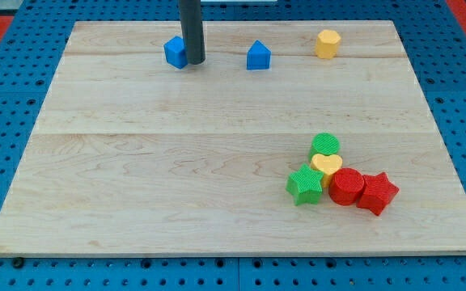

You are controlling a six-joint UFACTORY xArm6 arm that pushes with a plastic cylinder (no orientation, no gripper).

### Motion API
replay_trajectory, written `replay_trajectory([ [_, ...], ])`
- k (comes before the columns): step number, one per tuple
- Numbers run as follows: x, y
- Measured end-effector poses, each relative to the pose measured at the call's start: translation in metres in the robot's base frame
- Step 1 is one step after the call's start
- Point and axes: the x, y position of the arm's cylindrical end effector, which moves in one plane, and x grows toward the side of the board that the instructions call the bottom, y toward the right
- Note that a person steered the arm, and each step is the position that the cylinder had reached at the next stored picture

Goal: Slightly push the blue triangle upwards of the board

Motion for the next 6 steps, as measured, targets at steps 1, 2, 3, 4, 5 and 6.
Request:
replay_trajectory([
  [1,0.026,0.034],
  [2,0.027,0.077],
  [3,0.027,0.087],
  [4,0.02,0.09],
  [5,0.013,0.09],
  [6,-0.001,0.099],
])
